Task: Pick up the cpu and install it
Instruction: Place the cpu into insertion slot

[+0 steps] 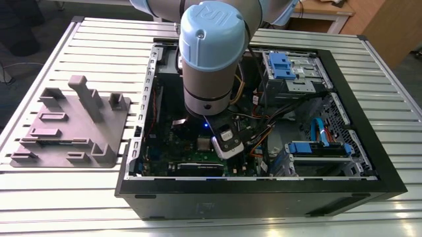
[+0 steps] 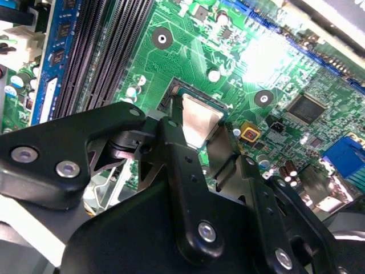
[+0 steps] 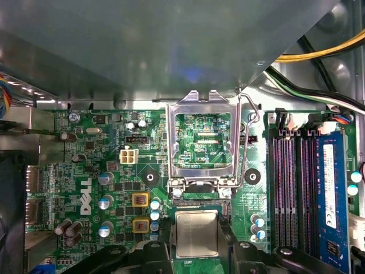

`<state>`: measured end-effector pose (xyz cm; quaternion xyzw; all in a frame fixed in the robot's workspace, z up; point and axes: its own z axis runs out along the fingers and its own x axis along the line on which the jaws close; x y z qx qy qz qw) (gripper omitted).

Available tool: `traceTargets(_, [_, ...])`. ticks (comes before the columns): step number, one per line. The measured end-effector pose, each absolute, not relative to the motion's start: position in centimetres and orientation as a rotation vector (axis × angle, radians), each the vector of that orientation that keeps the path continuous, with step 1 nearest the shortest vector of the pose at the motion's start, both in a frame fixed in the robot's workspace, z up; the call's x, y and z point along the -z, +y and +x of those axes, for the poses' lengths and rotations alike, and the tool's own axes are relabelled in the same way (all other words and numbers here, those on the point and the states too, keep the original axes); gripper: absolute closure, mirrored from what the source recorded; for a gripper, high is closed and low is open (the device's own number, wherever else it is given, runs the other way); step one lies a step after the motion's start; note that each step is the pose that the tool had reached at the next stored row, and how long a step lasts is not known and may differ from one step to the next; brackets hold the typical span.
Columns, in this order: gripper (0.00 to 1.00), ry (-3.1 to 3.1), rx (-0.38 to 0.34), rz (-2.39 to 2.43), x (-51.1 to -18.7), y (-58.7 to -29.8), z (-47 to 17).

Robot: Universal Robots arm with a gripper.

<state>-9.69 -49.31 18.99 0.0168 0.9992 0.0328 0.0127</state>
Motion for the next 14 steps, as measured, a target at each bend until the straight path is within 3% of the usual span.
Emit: traceTargets(14, [0.58,3.113,-0.104,0.052,-19.51,-49.3,-9.68])
